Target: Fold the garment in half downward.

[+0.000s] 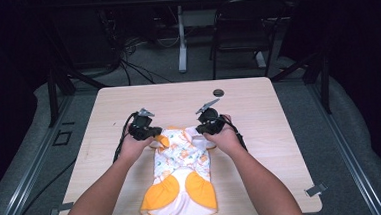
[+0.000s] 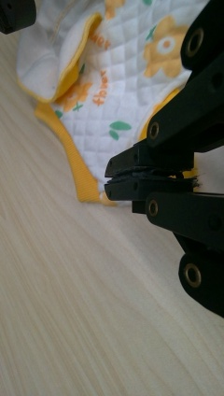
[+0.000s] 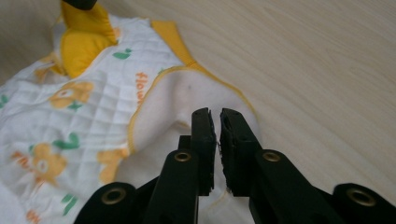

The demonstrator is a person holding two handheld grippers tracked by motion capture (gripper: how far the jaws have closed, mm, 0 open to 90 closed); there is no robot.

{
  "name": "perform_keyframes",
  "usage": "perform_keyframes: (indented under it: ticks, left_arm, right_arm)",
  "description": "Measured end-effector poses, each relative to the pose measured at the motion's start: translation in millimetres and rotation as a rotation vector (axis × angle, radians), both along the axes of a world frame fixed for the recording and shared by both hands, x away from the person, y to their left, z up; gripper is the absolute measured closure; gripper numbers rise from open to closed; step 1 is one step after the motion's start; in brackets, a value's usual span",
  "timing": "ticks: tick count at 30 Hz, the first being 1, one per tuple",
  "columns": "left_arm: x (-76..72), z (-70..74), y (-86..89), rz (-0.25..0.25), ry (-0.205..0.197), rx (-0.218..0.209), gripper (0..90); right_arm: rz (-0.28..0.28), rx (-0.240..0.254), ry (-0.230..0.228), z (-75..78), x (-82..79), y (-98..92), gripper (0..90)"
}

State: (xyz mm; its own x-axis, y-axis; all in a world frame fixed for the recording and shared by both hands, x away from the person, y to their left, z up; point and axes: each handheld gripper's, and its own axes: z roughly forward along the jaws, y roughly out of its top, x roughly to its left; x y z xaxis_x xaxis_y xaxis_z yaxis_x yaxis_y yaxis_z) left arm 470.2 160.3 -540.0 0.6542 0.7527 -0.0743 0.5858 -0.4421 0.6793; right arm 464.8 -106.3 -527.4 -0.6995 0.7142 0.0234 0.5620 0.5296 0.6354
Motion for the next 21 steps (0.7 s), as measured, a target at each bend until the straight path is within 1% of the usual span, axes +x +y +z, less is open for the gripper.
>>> perform_keyframes:
  ticks: [1, 2, 3, 4, 5, 6, 7, 9, 10, 11, 12, 13, 14, 15, 16, 17, 18, 19, 20, 21]
  left_arm:
    - [1.6, -1.8, -0.5, 0.0, 0.003, -0.002, 85.3]
    - [2.6, -3.1, -0.8, -0.004, 0.004, -0.002, 85.2]
    - [3.4, -5.3, -1.7, 0.001, 0.011, -0.001, 85.2]
    - [5.0, -10.0, -3.1, 0.01, 0.013, 0.017, 82.3]
    - [5.0, -10.0, -3.1, 0.01, 0.013, 0.017, 79.0]
    - [5.3, -10.9, -3.1, 0.013, 0.022, 0.015, 79.0]
    - [5.5, -14.0, -3.4, 0.015, 0.017, 0.02, 74.3]
    - [5.5, -15.2, -3.2, 0.011, 0.019, 0.026, 71.4]
    - [5.6, -16.9, -3.1, 0.019, 0.021, 0.021, 69.4]
    - [5.5, -17.7, -2.5, 0.025, 0.019, 0.014, 69.4]
    - [5.5, -19.0, -1.4, 0.032, 0.022, 0.004, 66.5]
    - [5.8, -21.2, 0.0, 0.037, 0.03, -0.005, 66.5]
    - [6.0, -23.3, 0.8, 0.037, 0.035, -0.008, 62.8]
    - [5.5, -25.4, 0.9, 0.041, 0.039, -0.004, 62.8]
    - [5.3, -26.8, 1.7, 0.035, 0.047, 0.0, 60.8]
    - [5.0, -30.6, 2.0, 0.035, 0.055, 0.011, 60.1]
    - [5.0, -30.5, 2.0, 0.037, 0.054, 0.013, 58.8]
    - [5.0, -30.5, 2.0, 0.037, 0.054, 0.013, 58.4]
    - [5.1, -30.4, 1.9, 0.04, 0.056, 0.012, 58.4]
    - [4.9, -30.6, 1.6, 0.039, 0.054, 0.015, 58.2]
  right_arm:
    - [-0.02, -0.007, 0.006, -3.2, 5.4, 1.1, 79.4]
    - [-0.026, -0.003, 0.013, -4.3, 6.9, 0.9, 77.1]
    - [-0.026, -0.003, 0.013, -4.3, 6.9, 0.9, 77.1]
    - [-0.045, -0.011, 0.019, -8.5, 10.5, 0.3, 74.6]
    - [-0.045, -0.011, 0.019, -8.5, 10.5, 0.3, 74.6]
    - [-0.053, -0.011, 0.026, -11.1, 11.5, -0.4, 73.4]
    - [-0.053, -0.007, 0.036, -14.0, 12.9, -1.5, 70.6]
    - [-0.062, 0.0, 0.034, -16.4, 13.0, -1.6, 68.9]
    - [-0.077, -0.006, 0.044, -19.7, 13.3, -1.5, 66.0]
    - [-0.077, -0.006, 0.044, -19.7, 13.3, -1.5, 66.0]
    - [-0.077, -0.02, 0.057, -23.1, 13.2, 0.0, 65.2]
    - [-0.077, -0.02, 0.057, -23.1, 13.2, 0.0, 65.2]
    - [-0.078, -0.015, 0.062, -25.7, 13.2, 1.0, 64.6]
    - [-0.078, -0.018, 0.065, -26.9, 13.5, 1.8, 63.4]
    - [-0.076, -0.026, 0.078, -29.2, 13.7, 3.4, 62.8]
    - [-0.077, -0.03, 0.077, -30.2, 13.7, 3.9, 62.5]
    - [-0.076, -0.034, 0.075, -31.2, 14.1, 4.0, 62.0]
    - [-0.087, -0.021, 0.074, -32.2, 14.3, 4.4, 62.0]
    - [-0.087, -0.021, 0.074, -32.2, 14.3, 4.4, 62.0]
    - [-0.082, -0.031, 0.085, -31.4, 14.9, 3.8, 61.9]
